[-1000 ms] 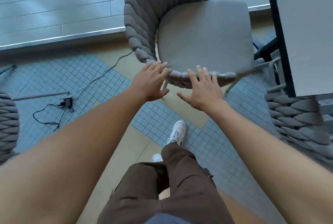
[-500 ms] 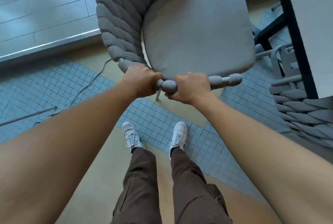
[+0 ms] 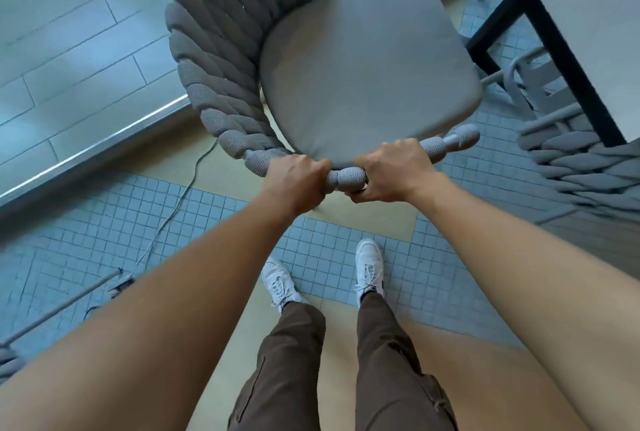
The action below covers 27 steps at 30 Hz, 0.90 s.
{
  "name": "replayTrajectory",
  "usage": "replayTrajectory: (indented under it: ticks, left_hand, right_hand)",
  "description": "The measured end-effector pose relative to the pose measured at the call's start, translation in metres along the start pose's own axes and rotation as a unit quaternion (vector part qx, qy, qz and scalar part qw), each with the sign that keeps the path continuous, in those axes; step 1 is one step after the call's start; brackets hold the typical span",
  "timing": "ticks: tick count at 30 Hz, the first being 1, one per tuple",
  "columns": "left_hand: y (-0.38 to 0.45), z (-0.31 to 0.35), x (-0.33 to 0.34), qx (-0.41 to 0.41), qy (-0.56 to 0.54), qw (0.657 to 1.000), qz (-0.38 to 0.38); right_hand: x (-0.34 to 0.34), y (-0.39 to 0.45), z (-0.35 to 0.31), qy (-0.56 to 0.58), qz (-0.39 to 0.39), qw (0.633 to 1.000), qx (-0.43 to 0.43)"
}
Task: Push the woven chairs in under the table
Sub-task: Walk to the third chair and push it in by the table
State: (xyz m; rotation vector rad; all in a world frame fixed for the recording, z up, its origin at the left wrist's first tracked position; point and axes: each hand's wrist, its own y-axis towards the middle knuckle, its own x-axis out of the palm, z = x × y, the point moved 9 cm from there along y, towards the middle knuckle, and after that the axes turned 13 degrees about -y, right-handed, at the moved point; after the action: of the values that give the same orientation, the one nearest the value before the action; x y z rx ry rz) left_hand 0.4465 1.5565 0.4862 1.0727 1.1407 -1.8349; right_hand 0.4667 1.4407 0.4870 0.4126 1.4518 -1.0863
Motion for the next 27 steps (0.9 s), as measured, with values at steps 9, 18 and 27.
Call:
replayTrajectory:
  ticks: [9, 18, 27]
  left_hand:
    - [-0.026, -0.034, -0.019, 0.187, 0.014, 0.982, -0.036]
    - [-0.034, -0.135, -0.072, 0.192, 0.1, 0.975, -0.046]
    - [0.009, -0.175, -0.082, 0.175, 0.15, 0.969, -0.087]
  right_hand:
    - [-0.02, -0.009, -0.039, 0.041, 0.006, 0.994, 0.101]
    - [-0.067, 0.025, -0.1, 0.131, 0.032, 0.978, 0.16]
    - [-0.068, 0.072, -0.129, 0.187, 0.006, 0.972, 0.144]
